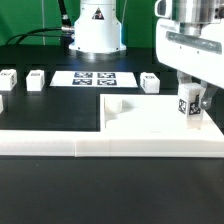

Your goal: Assemble square table

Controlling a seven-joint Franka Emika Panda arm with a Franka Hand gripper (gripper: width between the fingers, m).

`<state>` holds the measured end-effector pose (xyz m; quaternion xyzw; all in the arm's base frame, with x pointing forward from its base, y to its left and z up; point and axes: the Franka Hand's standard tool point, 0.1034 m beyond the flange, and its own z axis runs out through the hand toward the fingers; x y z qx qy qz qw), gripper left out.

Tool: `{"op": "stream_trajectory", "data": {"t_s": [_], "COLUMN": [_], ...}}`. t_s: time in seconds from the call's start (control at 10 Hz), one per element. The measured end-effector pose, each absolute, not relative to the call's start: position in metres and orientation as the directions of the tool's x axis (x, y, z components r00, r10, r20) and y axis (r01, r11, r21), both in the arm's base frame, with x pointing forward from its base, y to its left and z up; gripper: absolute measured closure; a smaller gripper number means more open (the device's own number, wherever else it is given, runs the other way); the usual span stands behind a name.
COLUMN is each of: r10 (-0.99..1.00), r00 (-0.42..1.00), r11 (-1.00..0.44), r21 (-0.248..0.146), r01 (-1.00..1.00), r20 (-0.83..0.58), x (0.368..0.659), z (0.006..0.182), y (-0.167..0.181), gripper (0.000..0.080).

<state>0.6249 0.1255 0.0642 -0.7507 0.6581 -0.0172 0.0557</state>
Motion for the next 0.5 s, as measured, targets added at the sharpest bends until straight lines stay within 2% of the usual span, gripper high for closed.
{"op": "stream_trajectory", "data": {"t_s": [0.5], "r10": [-0.987], "r00": [-0.140], "r11": [0.147], "r21": [-0.088], "r01": [-0.985], "r20": [-0.080], "x": [0.6251], "z": [0.0641], "y": [0.1259], "gripper": [0.0509]}}
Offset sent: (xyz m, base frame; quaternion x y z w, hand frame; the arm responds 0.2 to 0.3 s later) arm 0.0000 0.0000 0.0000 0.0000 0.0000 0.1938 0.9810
